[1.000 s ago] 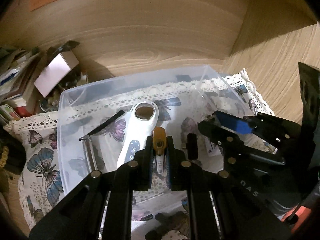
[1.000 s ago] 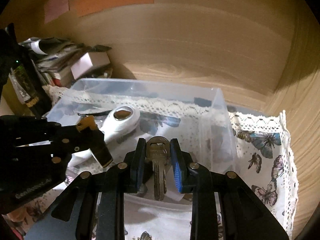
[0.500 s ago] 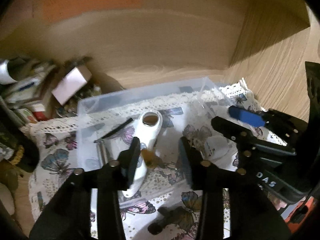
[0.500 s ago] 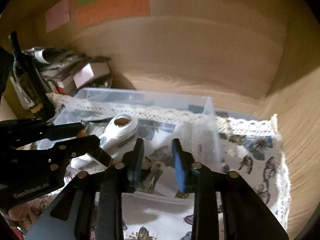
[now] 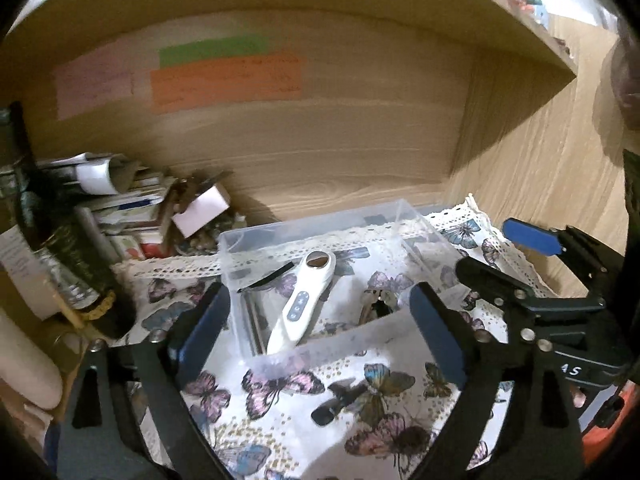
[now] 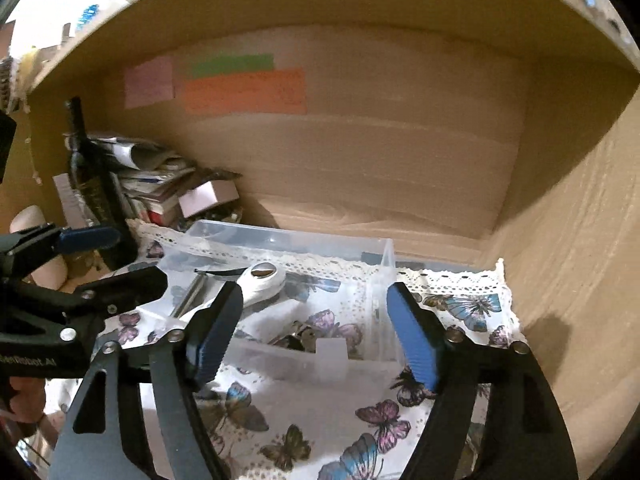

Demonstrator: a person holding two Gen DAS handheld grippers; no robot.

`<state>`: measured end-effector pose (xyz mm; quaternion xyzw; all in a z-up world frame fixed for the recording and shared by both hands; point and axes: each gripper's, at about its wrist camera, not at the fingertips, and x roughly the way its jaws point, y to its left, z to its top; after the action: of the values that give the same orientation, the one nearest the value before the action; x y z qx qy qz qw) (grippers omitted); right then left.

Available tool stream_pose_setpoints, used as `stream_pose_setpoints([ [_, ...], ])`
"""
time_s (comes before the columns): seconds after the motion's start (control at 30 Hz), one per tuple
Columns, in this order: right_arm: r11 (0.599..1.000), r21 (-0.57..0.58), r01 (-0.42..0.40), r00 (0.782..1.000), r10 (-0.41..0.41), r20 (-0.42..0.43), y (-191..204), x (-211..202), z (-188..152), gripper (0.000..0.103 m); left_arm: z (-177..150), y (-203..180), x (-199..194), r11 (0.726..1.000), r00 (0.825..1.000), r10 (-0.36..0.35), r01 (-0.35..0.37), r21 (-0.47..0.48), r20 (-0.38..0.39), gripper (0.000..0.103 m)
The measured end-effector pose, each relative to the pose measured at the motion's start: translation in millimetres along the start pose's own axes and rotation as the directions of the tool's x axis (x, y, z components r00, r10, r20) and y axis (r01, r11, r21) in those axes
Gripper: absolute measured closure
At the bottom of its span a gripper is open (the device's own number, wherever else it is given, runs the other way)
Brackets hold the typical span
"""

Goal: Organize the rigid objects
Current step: 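Lift both tools out of the box toward the last items, then grasp the black openwork ball with the right tool while the left tool grasps the small black knobbed part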

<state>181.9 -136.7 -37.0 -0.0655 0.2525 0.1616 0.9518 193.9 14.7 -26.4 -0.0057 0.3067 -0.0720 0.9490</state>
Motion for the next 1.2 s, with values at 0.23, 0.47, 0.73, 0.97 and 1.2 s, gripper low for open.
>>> stream_pose_setpoints([
  [0.23, 1.000, 0.005, -0.022, 1.000, 0.022, -0.007, 11.5, -20.8, -27.3, 0.022, -24.3, 17.9, -18.4, 0.999, 0.999, 0.033, -0.034, -0.036, -0.025, 0.005],
  [0.47, 0.997, 0.016, -0.075, 0.990, 0.076, -0.115, 27.7, -9.7, -68.0, 0.022, -62.0, 31.5, -3.6, 0.997, 0.989, 0.053, -0.061, -0.052, -0.137, 0.005],
  [0.73, 0.984, 0.100, -0.145, 0.945, 0.168, -0.281, 44.3, 17.8, -112.4, 0.023, -100.7, 36.7, 31.4, 0.998, 0.956, 0.016, -0.035, -0.059, -0.292, 0.005],
  [0.97, 0.989, 0.057, -0.139, 0.935, 0.150, -0.320, 55.0, 20.0, -125.8, 0.073, -104.4, 18.1, 46.7, 1.000, 0.948, -0.010, 0.008, -0.009, -0.319, 0.005],
  [1.2, 0.990, 0.086, -0.115, 0.947, 0.135, -0.290, 38.9, 14.7, -120.7, 0.073, -89.2, -8.2, 72.7, 0.994, 0.941, -0.030, 0.062, 0.085, -0.337, 0.006],
])
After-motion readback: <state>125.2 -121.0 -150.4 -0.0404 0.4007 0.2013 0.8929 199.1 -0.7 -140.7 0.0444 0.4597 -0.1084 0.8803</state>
